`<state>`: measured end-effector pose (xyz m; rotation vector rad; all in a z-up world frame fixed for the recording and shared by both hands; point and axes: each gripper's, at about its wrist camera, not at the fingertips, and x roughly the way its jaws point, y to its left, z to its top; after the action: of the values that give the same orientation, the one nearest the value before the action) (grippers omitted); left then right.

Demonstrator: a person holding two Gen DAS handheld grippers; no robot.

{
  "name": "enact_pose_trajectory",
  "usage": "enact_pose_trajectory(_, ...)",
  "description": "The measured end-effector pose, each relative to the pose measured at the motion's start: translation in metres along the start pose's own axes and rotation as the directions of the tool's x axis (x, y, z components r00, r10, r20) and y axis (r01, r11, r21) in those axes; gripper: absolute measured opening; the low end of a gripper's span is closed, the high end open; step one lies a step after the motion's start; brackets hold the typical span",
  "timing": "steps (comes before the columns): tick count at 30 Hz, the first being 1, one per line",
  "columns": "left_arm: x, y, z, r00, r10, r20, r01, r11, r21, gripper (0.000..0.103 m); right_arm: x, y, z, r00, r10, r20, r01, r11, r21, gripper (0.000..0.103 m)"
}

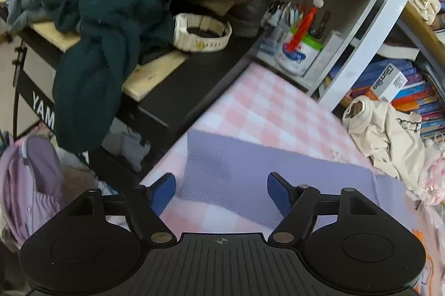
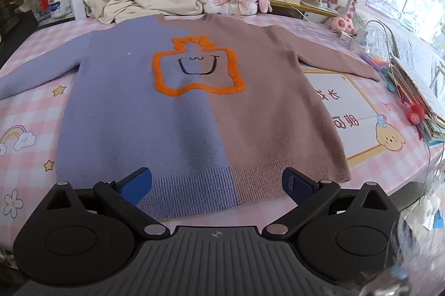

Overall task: Fold clothes
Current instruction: 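Move the left gripper to the lavender sleeve cuff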

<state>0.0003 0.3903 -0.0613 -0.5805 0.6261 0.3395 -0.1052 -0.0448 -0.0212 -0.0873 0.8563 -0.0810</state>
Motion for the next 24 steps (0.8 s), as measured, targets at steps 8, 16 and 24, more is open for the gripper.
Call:
enact_pose_trajectory(8,0.017,-0.025,-0.010,0.971,-0.226,-0.074,0.216,0.969,-0.119,0.072,0.002,0.000,0.002,1.000,-0.006,-0.002,0.006,1.000,-0.001,0.101)
enact_pose_trajectory(16,0.024,-0.021,-0.005,0.979,-0.194,-0.062,0.181,0.969,-0.166,0.050,0.002,-0.002,0.004,1.000,-0.013,0.003,0.013,1.000,0.011,0.101)
enact_pose_trajectory(24,0.018,0.015,0.008,0.991,-0.130,-0.016,0.119,0.943,-0.309,0.041,0.003,-0.008,0.005,1.000,-0.014,-0.001,0.014,1.000,0.025,0.101)
